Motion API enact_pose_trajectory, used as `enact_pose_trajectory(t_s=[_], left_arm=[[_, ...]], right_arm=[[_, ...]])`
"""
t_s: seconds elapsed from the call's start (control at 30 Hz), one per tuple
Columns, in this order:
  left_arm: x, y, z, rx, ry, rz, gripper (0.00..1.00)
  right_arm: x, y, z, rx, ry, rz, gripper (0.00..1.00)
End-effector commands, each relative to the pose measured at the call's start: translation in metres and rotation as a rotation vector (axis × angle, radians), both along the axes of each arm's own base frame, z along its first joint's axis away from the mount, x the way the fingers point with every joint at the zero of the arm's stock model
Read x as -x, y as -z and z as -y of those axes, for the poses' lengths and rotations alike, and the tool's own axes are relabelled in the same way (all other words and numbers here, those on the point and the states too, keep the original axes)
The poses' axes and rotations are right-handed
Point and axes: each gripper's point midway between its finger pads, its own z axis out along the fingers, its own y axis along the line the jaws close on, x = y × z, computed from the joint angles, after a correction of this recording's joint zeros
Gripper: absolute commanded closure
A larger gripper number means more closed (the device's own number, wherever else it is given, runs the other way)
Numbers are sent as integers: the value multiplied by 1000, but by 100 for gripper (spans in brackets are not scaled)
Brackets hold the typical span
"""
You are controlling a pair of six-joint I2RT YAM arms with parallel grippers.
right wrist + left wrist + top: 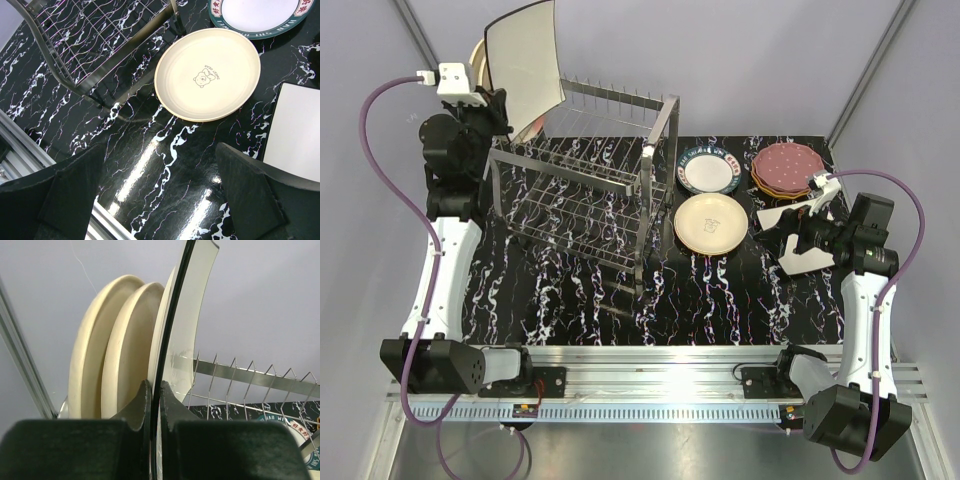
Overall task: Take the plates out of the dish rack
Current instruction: Grab a plate with the left arm
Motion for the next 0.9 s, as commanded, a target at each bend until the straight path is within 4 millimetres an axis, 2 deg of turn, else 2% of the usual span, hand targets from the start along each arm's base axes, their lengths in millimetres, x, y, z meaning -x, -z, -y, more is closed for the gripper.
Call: enact_pose_trajectory(t_s=[0.0,0.27,0.43,0.87], left_arm=[[49,-117,-2,13,-6,397,100],[57,-143,-5,63,-11,474,100],[59,-148,-7,63,-19,498,100],[75,-181,-10,121,-13,610,100]], right_arm=[[-1,-10,-4,11,-34,64,0],[-1,-9,-4,5,-39,60,0],[-2,-9,-4,5,-38,58,0],[-3,-5,-3,5,-38,47,0]])
